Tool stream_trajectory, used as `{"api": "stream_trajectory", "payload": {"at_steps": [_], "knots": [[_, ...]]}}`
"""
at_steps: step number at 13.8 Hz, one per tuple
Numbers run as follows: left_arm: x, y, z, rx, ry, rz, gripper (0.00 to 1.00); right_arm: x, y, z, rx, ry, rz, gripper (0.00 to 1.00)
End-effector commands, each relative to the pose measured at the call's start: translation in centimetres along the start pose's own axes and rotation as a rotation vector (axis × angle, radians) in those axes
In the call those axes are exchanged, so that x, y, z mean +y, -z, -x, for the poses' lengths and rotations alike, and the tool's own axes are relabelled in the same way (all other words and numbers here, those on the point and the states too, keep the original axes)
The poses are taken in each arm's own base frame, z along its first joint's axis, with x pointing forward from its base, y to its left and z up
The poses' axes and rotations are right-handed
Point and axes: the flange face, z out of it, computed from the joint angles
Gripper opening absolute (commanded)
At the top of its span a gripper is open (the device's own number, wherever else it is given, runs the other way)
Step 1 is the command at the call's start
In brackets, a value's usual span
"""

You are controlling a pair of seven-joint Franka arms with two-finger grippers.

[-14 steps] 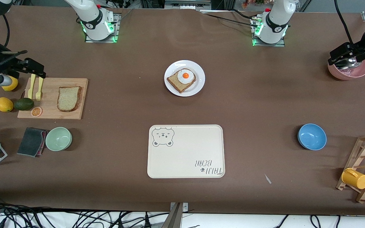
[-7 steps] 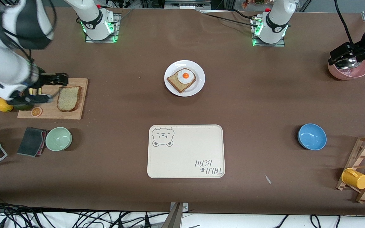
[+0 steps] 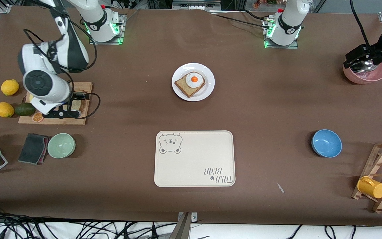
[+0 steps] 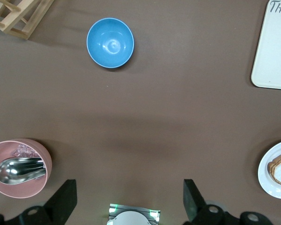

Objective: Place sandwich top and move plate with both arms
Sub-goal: 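Reach the right gripper down to the bread slice on the board, then close the right gripper on the bread slice edge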

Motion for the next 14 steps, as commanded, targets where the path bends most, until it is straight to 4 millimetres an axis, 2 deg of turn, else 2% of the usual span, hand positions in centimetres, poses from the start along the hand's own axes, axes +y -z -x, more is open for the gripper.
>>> {"api": "stream_trajectory", "payload": {"at_steps": [1, 3, 6, 8, 14], "knots": [[0.1, 0.1, 0.4, 0.010, -0.019, -0.012, 1.00, -1.1, -3.9, 2.1, 0.076, -0.029, 0.013, 0.83], [0.1, 0.1, 0.4, 0.010, -0.019, -0.012, 1.00, -1.2, -6.5, 2.0, 0.108, -0.039, 0.033, 0.74], [0.1, 0.0, 0.3, 0.009, -0.019, -0.013, 1.00, 0.2, -9.2, 1.3, 0.113, -0.040, 0.050, 0.61], [0.1, 0.0, 0.3, 0.009, -0.018, -0.013, 1.00, 0.4, -11.0, 1.0, 0.103, -0.042, 0.045, 0.58], [0.1, -0.2, 0.3, 0.004, -0.018, -0.015, 1.00, -0.1, -12.9, 0.6, 0.090, -0.034, 0.039, 0.54]]}}
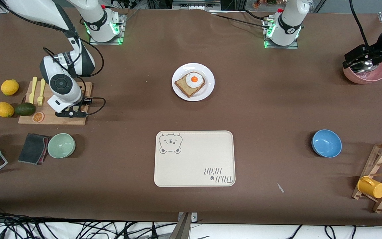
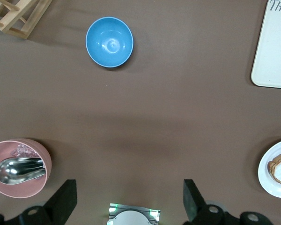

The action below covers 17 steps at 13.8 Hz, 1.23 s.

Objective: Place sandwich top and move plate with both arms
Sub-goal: 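Close the right gripper on the bread slice edge, then carry the bread slice with the right gripper over the egg plate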

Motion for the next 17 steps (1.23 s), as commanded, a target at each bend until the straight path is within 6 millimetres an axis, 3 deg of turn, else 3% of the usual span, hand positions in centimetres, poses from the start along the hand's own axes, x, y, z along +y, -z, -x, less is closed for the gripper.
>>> {"api": "stream_trajectory", "payload": {"at_steps": [1, 3, 8, 10, 14, 15, 17], "knots": [[-0.1, 0.0, 0.3, 0.008, -0.015, -0.014, 1.00, 0.2, -0.9, -0.1, 0.013, -0.009, 0.004, 0.54], [0.0, -0.1, 0.3, 0.006, -0.014, -0.013, 1.00, 0.1, -1.2, -0.1, 0.009, -0.007, 0.004, 0.48], [-0.1, -0.1, 0.3, 0.005, -0.015, -0.014, 1.00, -0.1, -1.6, -0.2, 0.003, 0.000, 0.007, 0.00], [-0.1, -0.2, 0.3, 0.004, -0.015, -0.014, 1.00, -0.1, -1.3, -0.3, 0.004, 0.000, 0.009, 0.00], [-0.2, 0.0, 0.4, 0.003, -0.015, -0.014, 1.00, -1.1, 1.4, -1.7, 0.007, 0.019, 0.037, 0.00], [-0.2, 0.0, 0.4, 0.003, -0.015, -0.012, 1.00, -0.9, 2.3, -2.1, -0.005, 0.014, 0.049, 0.00], [-0.2, -0.1, 0.4, 0.002, -0.015, -0.014, 1.00, -1.5, 6.1, -3.5, -0.056, 0.012, 0.103, 0.00]]}}
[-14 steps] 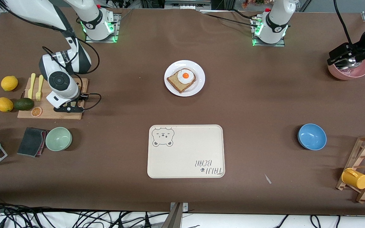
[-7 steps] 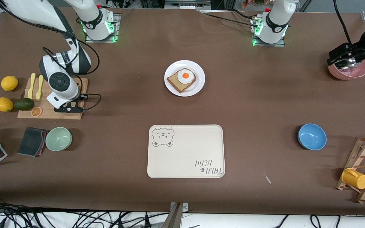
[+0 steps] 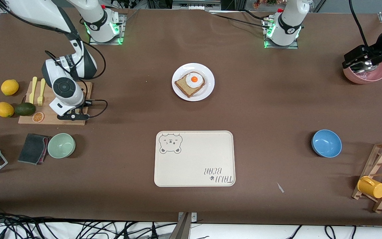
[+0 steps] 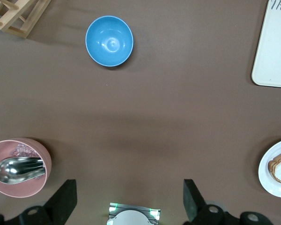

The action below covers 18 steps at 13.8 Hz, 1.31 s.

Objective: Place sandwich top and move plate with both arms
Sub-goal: 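Carry the bread slice with the right gripper over the egg plate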

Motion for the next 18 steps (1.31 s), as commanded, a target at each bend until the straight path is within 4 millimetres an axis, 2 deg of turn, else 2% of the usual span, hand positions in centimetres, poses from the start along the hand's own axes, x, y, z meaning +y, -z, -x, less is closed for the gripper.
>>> {"api": "stream_trajectory", "payload": {"at_steps": [1, 3, 5, 7, 9, 10, 12, 13, 15, 18], "knots": [[-0.2, 0.1, 0.4, 0.007, -0.015, -0.012, 1.00, -1.9, 6.6, -1.8, -0.054, -0.001, 0.079, 0.00], [-0.2, 0.1, 0.4, 0.007, -0.015, -0.014, 1.00, -4.5, 11.3, -1.9, -0.103, -0.029, 0.073, 0.00], [-0.2, 0.1, 0.4, 0.007, -0.015, -0.012, 1.00, -7.9, 14.5, -1.2, -0.121, -0.046, 0.036, 0.00], [-0.2, 0.0, 0.4, 0.005, -0.014, -0.012, 1.00, -12.1, 17.5, -0.1, -0.117, -0.091, -0.017, 0.00], [-0.2, 0.0, 0.4, 0.005, -0.014, -0.012, 1.00, -18.4, 20.3, 1.0, -0.148, -0.108, -0.075, 0.00], [-0.1, 0.0, 0.4, 0.005, -0.015, -0.014, 1.00, -20.7, 21.6, 1.1, -0.172, -0.147, -0.109, 0.00], [-0.1, 0.0, 0.4, 0.007, -0.015, -0.012, 1.00, -26.6, 24.1, 2.4, -0.185, -0.230, -0.142, 0.00], [-0.1, 0.0, 0.4, 0.007, -0.015, -0.014, 1.00, -29.2, 24.6, 3.1, -0.191, -0.263, -0.151, 0.00], [-0.1, 0.0, 0.4, 0.007, -0.015, -0.012, 1.00, -35.6, 26.0, 6.1, -0.185, -0.273, -0.177, 0.00], [-0.1, -0.2, 0.1, 0.007, -0.015, -0.013, 1.00, -42.4, 27.1, 9.0, -0.132, -0.236, -0.212, 0.00]]}}
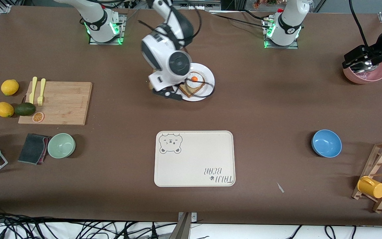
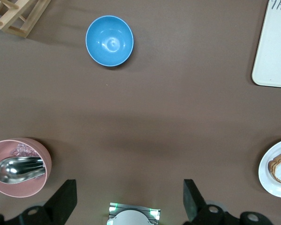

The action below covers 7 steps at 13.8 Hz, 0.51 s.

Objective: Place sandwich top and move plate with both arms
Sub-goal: 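Carry the bread slice with the right gripper over the egg plate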

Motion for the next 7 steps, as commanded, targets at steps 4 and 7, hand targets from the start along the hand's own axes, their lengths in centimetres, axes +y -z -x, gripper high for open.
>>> {"api": "stream_trajectory", "payload": {"at_steps": [4, 7], "knots": [[0.1, -0.5, -0.1, 0.002, -0.016, -0.014, 1.00, -8.6, -3.6, 4.3, 0.046, -0.048, -0.104, 0.00], [0.2, -0.8, -0.3, -0.002, -0.019, -0.016, 1.00, -10.0, -6.0, 5.4, 0.053, -0.039, -0.084, 0.00]]}}
